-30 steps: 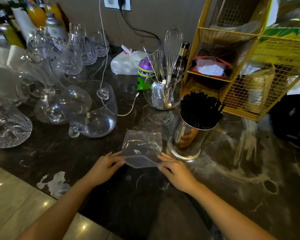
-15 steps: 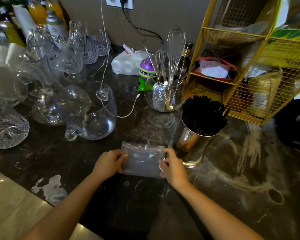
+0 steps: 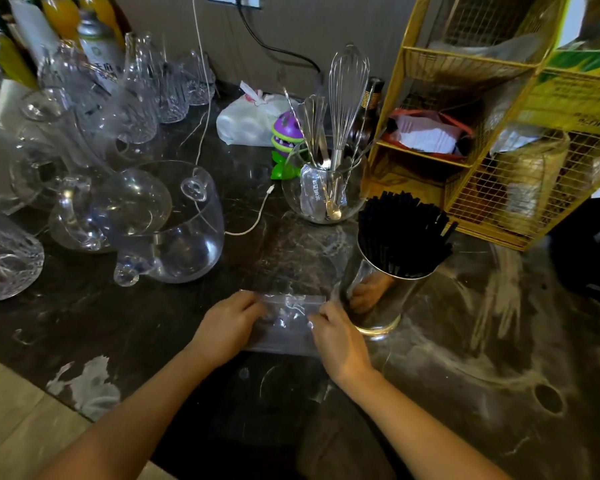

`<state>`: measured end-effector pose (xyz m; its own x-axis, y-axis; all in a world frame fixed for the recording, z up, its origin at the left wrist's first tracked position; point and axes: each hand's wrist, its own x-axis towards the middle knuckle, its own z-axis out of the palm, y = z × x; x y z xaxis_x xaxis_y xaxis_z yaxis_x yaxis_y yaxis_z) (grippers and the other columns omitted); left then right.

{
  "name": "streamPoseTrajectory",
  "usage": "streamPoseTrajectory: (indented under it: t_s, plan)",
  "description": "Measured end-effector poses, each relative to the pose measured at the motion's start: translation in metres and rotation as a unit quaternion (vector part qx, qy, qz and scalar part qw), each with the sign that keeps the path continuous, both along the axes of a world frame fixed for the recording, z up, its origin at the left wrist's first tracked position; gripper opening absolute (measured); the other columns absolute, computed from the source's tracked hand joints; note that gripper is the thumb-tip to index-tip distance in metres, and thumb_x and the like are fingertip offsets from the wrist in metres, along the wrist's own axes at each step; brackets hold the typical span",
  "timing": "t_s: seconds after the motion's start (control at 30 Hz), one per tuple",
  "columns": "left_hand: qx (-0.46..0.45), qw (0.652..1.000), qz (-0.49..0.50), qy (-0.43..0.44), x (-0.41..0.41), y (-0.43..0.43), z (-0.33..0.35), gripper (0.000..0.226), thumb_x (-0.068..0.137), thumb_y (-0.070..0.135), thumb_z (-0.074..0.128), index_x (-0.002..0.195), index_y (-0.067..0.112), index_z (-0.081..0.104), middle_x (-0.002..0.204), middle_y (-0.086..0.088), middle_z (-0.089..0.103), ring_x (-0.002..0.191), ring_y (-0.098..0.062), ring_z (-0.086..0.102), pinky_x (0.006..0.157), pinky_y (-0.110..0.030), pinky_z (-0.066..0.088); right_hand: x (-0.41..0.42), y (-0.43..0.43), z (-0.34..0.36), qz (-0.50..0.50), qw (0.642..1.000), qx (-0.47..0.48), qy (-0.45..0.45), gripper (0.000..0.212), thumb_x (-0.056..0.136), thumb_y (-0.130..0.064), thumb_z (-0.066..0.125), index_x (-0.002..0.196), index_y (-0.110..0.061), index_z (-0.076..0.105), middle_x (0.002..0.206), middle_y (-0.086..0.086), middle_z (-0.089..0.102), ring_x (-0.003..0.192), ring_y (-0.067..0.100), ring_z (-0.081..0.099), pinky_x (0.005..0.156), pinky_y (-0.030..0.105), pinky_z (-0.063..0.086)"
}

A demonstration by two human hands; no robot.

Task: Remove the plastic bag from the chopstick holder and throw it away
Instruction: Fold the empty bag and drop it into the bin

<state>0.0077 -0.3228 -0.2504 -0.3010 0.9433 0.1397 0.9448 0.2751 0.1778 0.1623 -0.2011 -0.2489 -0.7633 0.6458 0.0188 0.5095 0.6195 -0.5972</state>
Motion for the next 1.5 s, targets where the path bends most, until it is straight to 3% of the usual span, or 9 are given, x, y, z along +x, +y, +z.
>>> streamPoseTrajectory:
  t_s: [0.1, 0.3, 0.5, 0.63, 0.73, 0.9, 1.23, 1.37, 1.5]
  plan:
    - [-0.044, 0.996, -0.072, 0.013, 0.002, -0.002, 0.003, 0.033, 0.063, 0.018, 0.073, 0.094, 0.024, 0.064, 0.093, 0.0, 0.071, 0.079, -0.014, 0.068, 0.065, -0.027, 0.057, 0.0, -0.002, -0.003, 0.098, 0.994, 0.037, -0.011, 0.012, 0.065, -0.008, 0.067, 0.071, -0.019, 0.065, 0.074, -0.003, 0.063, 0.07, 0.014, 0.061, 0.065, 0.02, 0.047]
    - [-0.096, 0.986, -0.127, 0.053, 0.006, -0.009, 0.013, 0.04, 0.068, 0.052, 0.042, 0.096, 0.031, 0.062, 0.098, 0.009, 0.069, 0.084, -0.004, 0.066, 0.068, -0.021, 0.056, 0.013, -0.01, -0.004, 0.231, 0.958, 0.164, -0.042, 0.027, 0.06, -0.032, 0.055, 0.08, -0.021, 0.068, 0.081, -0.009, 0.07, 0.077, 0.008, 0.065, 0.073, 0.019, 0.053]
    - [-0.122, 0.978, -0.142, 0.094, 0.017, -0.006, 0.012, 0.042, 0.05, 0.035, 0.08, 0.087, 0.025, 0.063, 0.082, 0.003, 0.073, 0.071, -0.006, 0.069, 0.059, -0.022, 0.058, 0.008, -0.007, -0.012, 0.21, 0.95, 0.224, -0.059, 0.039, 0.045, -0.017, 0.08, 0.081, -0.022, 0.066, 0.076, -0.008, 0.071, 0.073, 0.009, 0.066, 0.066, 0.02, 0.056]
    - [-0.152, 0.985, -0.079, 0.009, 0.019, -0.003, 0.026, 0.029, 0.085, 0.029, 0.052, 0.112, 0.02, 0.047, 0.113, -0.004, 0.062, 0.092, -0.015, 0.063, 0.076, -0.027, 0.051, 0.008, -0.003, -0.008, 0.183, 0.97, 0.151, -0.043, 0.038, 0.061, -0.005, 0.073, 0.095, -0.016, 0.06, 0.078, 0.007, 0.073, 0.07, 0.024, 0.07, 0.057, 0.031, 0.058]
    - [-0.152, 0.985, -0.048, -0.071, 0.014, 0.0, 0.036, 0.024, 0.093, 0.032, 0.037, 0.112, 0.02, 0.043, 0.112, -0.003, 0.06, 0.089, -0.014, 0.062, 0.078, -0.026, 0.05, 0.008, 0.001, 0.009, 0.15, 0.987, 0.026, -0.042, 0.025, 0.088, -0.013, 0.05, 0.113, -0.012, 0.051, 0.107, 0.014, 0.067, 0.097, 0.03, 0.064, 0.081, 0.041, 0.053]
    - [-0.143, 0.974, -0.027, -0.173, 0.001, 0.007, 0.044, 0.02, 0.092, 0.025, 0.039, 0.1, 0.016, 0.055, 0.101, 0.001, 0.051, 0.092, -0.015, 0.056, 0.084, -0.029, 0.046, 0.004, 0.007, 0.014, 0.091, 0.992, -0.08, 0.02, 0.012, 0.089, -0.021, 0.051, 0.091, -0.011, 0.056, 0.084, 0.002, 0.056, 0.076, 0.012, 0.054, 0.063, 0.016, 0.04]
    - [-0.23, 0.956, 0.004, -0.182, -0.016, 0.02, 0.036, 0.022, 0.085, 0.027, 0.053, 0.091, 0.011, 0.067, 0.099, -0.003, 0.052, 0.096, -0.019, 0.056, 0.089, -0.032, 0.044, -0.005, 0.009, 0.008, 0.046, 0.998, -0.049, -0.021, 0.019, 0.08, -0.021, 0.063, 0.095, -0.01, 0.058, 0.096, 0.004, 0.049, 0.083, 0.012, 0.046, 0.065, 0.017, 0.033]
    - [-0.219, 0.957, 0.004, -0.19, -0.016, 0.022, 0.037, 0.008, 0.081, 0.027, 0.06, 0.085, 0.02, 0.061, 0.09, 0.001, 0.055, 0.08, -0.01, 0.052, 0.072, -0.023, 0.043, -0.008, 0.007, 0.011, 0.036, 0.997, -0.043, -0.052, 0.029, 0.082, -0.021, 0.062, 0.108, -0.01, 0.056, 0.114, 0.009, 0.054, 0.1, 0.02, 0.054, 0.079, 0.024, 0.04]
    - [-0.226, 0.951, 0.008, -0.21, -0.017, 0.025, 0.037, 0.033, 0.077, 0.026, 0.065, 0.108, 0.02, 0.055, 0.102, -0.001, 0.058, 0.091, -0.013, 0.053, 0.081, -0.027, 0.044, -0.009, 0.005, 0.015, 0.053, 0.994, -0.033, -0.088, 0.031, 0.083, -0.024, 0.061, 0.11, -0.01, 0.056, 0.116, 0.009, 0.054, 0.103, 0.022, 0.055, 0.08, 0.027, 0.042]
